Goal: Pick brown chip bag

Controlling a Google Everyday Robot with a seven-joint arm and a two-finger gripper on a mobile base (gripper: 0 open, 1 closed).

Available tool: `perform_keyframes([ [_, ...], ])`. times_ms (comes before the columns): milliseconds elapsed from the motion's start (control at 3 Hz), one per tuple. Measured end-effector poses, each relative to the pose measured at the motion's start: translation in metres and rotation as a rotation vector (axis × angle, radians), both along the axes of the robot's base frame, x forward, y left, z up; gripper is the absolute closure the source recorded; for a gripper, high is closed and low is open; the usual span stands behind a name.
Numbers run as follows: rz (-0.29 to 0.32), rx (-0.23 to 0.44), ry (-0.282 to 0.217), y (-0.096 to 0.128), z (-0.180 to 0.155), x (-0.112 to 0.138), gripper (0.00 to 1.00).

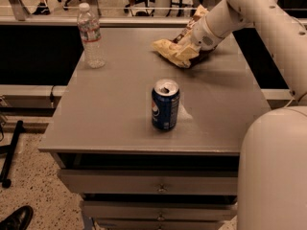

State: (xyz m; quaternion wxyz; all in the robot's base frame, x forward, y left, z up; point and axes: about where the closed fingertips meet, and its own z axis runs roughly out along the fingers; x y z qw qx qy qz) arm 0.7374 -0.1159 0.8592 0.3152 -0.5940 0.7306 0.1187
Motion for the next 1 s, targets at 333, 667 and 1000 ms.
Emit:
perform_keyframes([
  [333,0.000,0.000,0.000,0.0000,-0.0001,0.0000,0.97],
  [667,0.000,0.000,0.000,0.0000,-0.0001,-0.0001,0.66],
  [1000,0.000,0.000,0.000,0.0000,0.0001,-0.0001,0.44],
])
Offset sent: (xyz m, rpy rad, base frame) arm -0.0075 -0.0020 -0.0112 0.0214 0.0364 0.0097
